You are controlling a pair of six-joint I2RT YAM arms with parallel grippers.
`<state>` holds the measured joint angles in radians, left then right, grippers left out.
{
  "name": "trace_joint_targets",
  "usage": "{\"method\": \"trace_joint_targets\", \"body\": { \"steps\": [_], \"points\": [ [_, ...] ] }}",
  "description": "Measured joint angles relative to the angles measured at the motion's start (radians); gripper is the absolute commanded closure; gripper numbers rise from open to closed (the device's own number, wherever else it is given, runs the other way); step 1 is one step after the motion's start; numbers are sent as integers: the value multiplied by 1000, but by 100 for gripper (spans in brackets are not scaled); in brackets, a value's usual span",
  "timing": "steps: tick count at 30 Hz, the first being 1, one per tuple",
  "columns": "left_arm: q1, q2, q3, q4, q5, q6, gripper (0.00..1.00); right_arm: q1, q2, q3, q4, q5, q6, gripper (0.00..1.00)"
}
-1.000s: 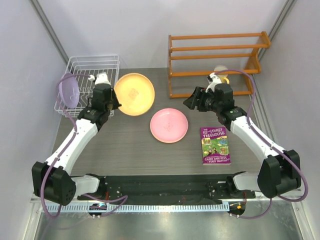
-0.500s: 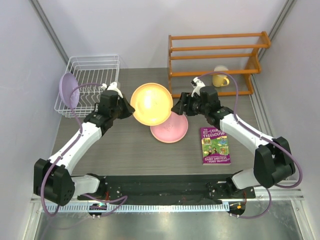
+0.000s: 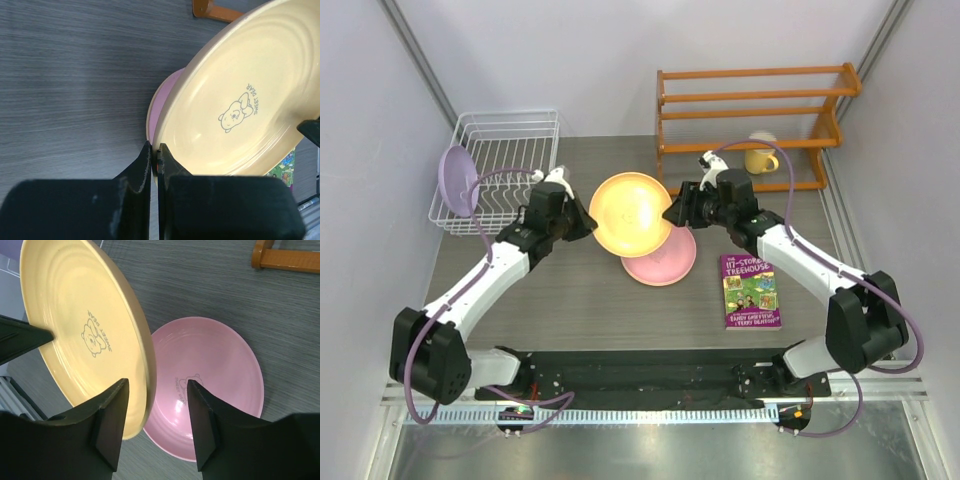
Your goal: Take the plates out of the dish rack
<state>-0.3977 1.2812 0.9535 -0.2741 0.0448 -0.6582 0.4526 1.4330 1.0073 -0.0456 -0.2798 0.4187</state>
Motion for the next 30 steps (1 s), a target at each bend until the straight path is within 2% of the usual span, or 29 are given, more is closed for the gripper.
{"method": "trace_joint_targets", "body": {
  "steps": [3, 4, 9, 10, 11, 12, 14, 15, 17, 24, 30],
  "points": [
    [-17, 14, 0, 0, 10, -11, 100, 1, 23, 3, 0, 0, -2, 59],
    [-24, 18, 0, 0, 14, -14, 100, 2, 32, 5, 0, 0, -3, 69],
    [-40, 22, 0, -4, 28, -16, 100, 2, 64, 5, -2, 1, -8, 92],
    [-40, 23, 0, -6, 27, -15, 95, 1, 64, 5, 0, 0, -9, 96],
    [-39, 24, -1, -11, 24, -16, 87, 1, 64, 8, 0, 0, -9, 97],
    [-39, 25, -1, -15, 23, -16, 62, 1, 64, 10, 0, 0, -9, 97],
    [-39, 25, -1, -16, 19, -8, 55, 3, 64, 12, -3, 7, -16, 99],
    [-40, 25, -1, -15, 17, -13, 45, 4, 63, 13, -10, 26, -24, 99],
    [-43, 25, -1, -19, -2, -6, 35, 4, 63, 13, -29, 51, -32, 99],
    [-46, -19, -1, -97, -211, 63, 24, -16, 55, 38, -129, 130, -64, 99],
    [-46, -205, -19, -105, -435, 159, 20, -45, 69, 50, -169, 132, -69, 99]
  ]
}}
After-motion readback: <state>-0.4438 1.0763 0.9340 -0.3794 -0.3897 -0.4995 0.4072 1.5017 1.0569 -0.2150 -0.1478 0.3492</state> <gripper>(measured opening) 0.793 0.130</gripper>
